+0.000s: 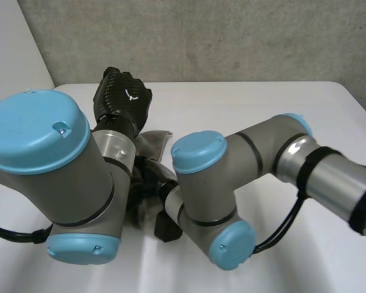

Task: Fold the laundry

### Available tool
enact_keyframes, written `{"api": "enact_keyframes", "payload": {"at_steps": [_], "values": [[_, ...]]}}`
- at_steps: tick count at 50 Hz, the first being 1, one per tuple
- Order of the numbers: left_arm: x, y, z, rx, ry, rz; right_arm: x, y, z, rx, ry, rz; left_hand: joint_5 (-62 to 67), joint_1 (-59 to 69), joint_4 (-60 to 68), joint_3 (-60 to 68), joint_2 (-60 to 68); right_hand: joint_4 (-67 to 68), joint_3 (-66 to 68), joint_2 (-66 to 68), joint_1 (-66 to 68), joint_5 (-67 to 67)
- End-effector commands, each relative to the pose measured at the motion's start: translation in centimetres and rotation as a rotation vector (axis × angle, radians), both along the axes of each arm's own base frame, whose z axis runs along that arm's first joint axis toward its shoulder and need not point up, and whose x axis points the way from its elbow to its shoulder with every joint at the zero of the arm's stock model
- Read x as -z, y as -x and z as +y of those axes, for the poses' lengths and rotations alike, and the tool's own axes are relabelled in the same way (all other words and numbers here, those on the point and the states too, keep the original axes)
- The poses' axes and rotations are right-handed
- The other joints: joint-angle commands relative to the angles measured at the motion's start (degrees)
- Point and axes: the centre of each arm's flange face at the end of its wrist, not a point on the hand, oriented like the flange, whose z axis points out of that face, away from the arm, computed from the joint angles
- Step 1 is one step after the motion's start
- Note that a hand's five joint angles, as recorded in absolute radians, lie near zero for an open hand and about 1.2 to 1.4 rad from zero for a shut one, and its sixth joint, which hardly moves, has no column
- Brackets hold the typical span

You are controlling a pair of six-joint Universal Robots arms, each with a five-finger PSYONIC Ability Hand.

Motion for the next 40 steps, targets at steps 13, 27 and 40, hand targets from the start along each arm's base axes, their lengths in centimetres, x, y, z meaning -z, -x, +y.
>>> {"api": "enact_keyframes", "payload": {"at_steps": [13,27,40], "values": [[0.3,-3.0,-2.6,-0.097,-0.015,0.001,-4.5,2.0,-1.6,0.059,0.110,-0.020,10.8,12.2,10.2,10.3,10.3,65.7,66.3,65.9,67.3,65.4],[2.2,-3.9,-2.2,-0.103,-0.086,0.048,-14.3,9.5,-7.0,0.176,0.826,0.344,10.8,12.2,10.2,10.3,10.3,65.7,66.3,65.9,67.3,65.4],[7.5,-2.2,1.0,0.074,-0.355,0.244,-9.2,9.1,-6.6,-0.075,1.041,0.807,10.8,12.2,10.2,10.3,10.3,65.7,66.3,65.9,67.3,65.4]]}}
